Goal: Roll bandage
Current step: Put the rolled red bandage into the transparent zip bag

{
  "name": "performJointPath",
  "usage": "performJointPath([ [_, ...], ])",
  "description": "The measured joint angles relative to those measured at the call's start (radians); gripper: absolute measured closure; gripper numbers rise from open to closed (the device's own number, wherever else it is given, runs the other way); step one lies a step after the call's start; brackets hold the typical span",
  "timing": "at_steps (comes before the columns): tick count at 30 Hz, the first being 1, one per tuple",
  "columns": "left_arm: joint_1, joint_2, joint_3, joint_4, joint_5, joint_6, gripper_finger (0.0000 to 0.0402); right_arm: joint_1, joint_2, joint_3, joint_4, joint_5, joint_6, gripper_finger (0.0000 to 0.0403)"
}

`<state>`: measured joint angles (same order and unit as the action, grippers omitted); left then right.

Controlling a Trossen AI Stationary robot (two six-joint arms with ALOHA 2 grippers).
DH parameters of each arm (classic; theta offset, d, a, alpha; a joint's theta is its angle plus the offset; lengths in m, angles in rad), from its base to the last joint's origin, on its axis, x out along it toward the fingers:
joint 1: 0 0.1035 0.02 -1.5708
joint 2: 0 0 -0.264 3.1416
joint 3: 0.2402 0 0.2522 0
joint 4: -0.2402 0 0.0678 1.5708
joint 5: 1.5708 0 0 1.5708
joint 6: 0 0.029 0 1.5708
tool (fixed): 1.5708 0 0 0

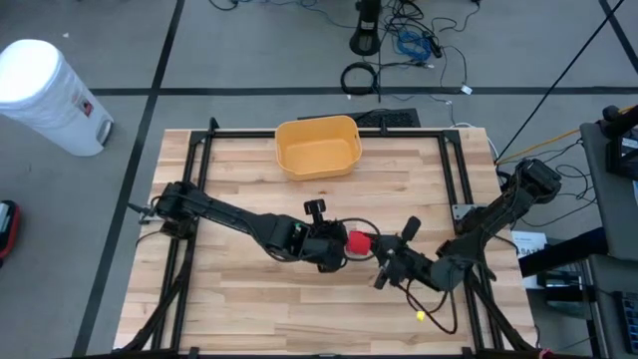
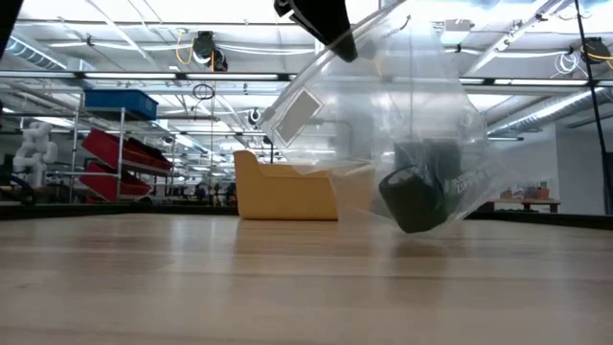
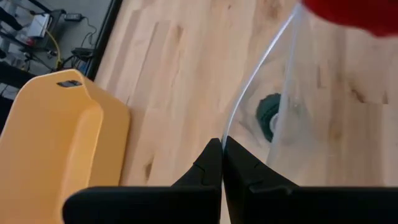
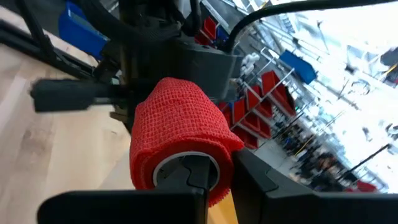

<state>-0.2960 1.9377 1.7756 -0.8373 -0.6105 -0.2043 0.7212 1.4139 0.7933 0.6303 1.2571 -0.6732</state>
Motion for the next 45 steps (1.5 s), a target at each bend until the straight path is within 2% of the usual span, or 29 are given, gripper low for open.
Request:
performJointPath([
  [5, 0.009, 0.000, -0.001, -0.015, 0.003, -0.005, 0.0401, -0.039, 0.000, 0.000, -0.067, -0.023, 0.132, 0.0369],
  [10, 0.009, 0.000, -0.001, -0.015, 0.003, -0.005, 0.0401, -0.053, -0.001, 0.000, -0.116, -0.020, 0.161, 0.0369],
  [15, -0.010, 0.000, 0.015, 0.028, 0.010, 0.009, 0.0401, -0.078, 0.001, 0.000, -0.217, 0.035, 0.173, 0.0369],
  [23, -0.051, 0.000, 0.018, 0.104, 0.005, 0.108, 0.0401, -0.100, 0.000, 0.000, -0.267, 0.034, 0.216, 0.0369],
  [32, -0.061, -0.016, 0.018, 0.079, -0.155, 0.117, 0.0401, -0.099, 0.000, 0.000, -0.273, 0.038, 0.209, 0.0369],
  [45, -0.052, -0.020, 0.019, 0.067, -0.196, 0.117, 0.0401, -0.101, 0.000, 0.000, -0.239, 0.019, 0.200, 0.0369],
])
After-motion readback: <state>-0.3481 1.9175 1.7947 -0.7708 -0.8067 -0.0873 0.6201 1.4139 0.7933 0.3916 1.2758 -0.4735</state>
